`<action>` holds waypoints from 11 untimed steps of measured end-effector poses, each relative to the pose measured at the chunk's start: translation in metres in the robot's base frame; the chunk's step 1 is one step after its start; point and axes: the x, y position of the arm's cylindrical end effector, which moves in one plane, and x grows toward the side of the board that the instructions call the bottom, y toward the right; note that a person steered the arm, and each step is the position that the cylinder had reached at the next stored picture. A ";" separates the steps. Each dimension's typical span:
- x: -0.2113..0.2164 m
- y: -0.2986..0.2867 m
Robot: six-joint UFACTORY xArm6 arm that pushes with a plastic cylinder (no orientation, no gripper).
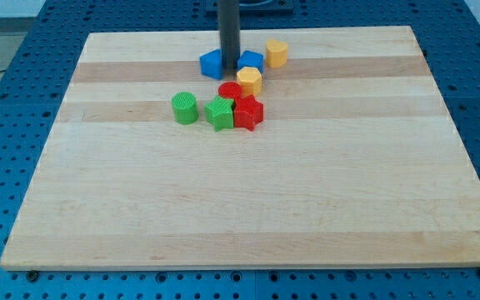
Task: Move the yellow heart slightly into the right side of the blue cube
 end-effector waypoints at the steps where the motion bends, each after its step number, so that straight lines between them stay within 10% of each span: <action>1: -0.008 -0.004; 6: -0.092 0.039; 7: -0.064 0.126; 11: -0.036 0.055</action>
